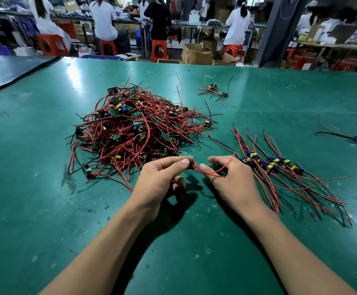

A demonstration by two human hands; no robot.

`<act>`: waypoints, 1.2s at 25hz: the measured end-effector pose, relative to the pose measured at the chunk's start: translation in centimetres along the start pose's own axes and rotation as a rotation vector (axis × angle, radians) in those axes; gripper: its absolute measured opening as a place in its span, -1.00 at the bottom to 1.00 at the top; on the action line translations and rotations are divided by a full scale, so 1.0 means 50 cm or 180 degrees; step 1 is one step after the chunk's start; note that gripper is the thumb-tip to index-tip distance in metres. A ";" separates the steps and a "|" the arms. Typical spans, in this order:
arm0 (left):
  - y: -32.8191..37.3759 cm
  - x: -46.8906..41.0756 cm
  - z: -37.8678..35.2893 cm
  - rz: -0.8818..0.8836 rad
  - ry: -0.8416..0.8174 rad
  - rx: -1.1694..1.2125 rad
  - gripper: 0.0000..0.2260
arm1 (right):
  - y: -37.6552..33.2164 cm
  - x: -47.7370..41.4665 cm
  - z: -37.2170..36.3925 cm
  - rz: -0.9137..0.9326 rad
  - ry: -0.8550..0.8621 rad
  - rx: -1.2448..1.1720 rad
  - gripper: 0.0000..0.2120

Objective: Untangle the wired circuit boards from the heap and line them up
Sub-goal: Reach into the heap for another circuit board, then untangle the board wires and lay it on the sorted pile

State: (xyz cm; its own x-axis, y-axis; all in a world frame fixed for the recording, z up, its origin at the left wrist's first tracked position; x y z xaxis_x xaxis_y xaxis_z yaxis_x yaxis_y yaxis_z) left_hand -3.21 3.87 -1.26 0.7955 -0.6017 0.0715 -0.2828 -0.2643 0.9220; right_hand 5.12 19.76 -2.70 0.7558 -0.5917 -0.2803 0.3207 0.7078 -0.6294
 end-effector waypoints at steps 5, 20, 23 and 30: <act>-0.001 -0.006 0.001 0.0129 0.0036 0.0308 -0.88 | -0.035 0.014 0.009 0.0218 -0.0590 -0.1461 -0.70; -0.015 0.002 -0.009 -0.0505 -0.0031 -0.0756 -0.84 | -0.046 -0.003 0.057 -0.1063 -0.1621 -0.5034 -0.83; -0.016 0.006 -0.020 -0.0548 -0.0032 -0.0591 -0.75 | -0.050 -0.003 0.050 -0.1408 -0.1778 -0.4806 -0.86; -0.005 0.012 -0.013 0.0016 -0.0565 -0.0226 -0.74 | -0.050 0.005 0.020 -0.1484 -0.1506 -0.3504 -0.88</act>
State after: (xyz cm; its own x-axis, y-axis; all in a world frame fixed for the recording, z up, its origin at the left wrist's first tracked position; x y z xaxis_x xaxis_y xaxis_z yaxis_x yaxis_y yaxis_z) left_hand -2.31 4.05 -1.23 0.6854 -0.7281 0.0136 -0.2429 -0.2109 0.9468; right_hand 5.06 18.21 -0.45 0.9008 -0.3420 0.2677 0.1414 -0.3519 -0.9253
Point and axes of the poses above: each hand's wrist, its own x-axis away from the middle knuckle, its own z-axis out of the back of the hand, y = z × x, the point moved 1 cm from there along -x, towards the middle knuckle, and after that the axes turned 7 degrees about x, right-handed, at the moved point
